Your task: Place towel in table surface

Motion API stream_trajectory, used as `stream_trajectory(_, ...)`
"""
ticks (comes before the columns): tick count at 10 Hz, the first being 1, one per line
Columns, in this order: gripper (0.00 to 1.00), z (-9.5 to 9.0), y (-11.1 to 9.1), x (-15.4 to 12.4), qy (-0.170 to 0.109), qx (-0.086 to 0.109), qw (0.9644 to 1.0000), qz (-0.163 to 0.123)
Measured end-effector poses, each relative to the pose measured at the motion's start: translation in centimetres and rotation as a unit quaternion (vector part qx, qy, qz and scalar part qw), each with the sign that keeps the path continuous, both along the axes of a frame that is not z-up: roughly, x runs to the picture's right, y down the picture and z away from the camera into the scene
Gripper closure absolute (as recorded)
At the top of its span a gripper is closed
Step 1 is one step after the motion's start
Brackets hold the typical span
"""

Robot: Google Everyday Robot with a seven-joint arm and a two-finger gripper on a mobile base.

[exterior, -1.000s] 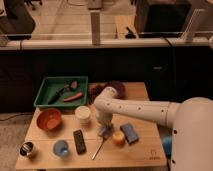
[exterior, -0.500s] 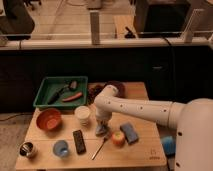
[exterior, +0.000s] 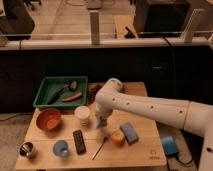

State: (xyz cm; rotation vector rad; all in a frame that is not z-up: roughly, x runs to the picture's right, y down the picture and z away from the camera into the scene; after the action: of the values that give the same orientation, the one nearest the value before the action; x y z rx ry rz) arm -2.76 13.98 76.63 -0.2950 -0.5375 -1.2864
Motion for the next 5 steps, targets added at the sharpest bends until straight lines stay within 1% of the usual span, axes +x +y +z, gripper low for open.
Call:
stream_trajectory(1, 1.0, -1.7, -0.7, 0.1, -0.003, 0.012, 0.9999, 0.006)
stream_trajectory(2, 1.0, -2.9, -1.0, 0.2, -0.005, 0.022, 0.9997, 0.01)
stream_trajectory(3, 1.0, -4.3, -1.2, 0.2, -0.006, 0.034, 0.9994, 0.01)
stream_trajectory(4, 1.0, -5.7, -1.3, -0.3, -0.008, 0.043, 0.999, 0.006)
stream_trajectory(5, 1.0, -6.6, -1.4, -0.8, -0.009, 0.05, 0.9987, 0.003)
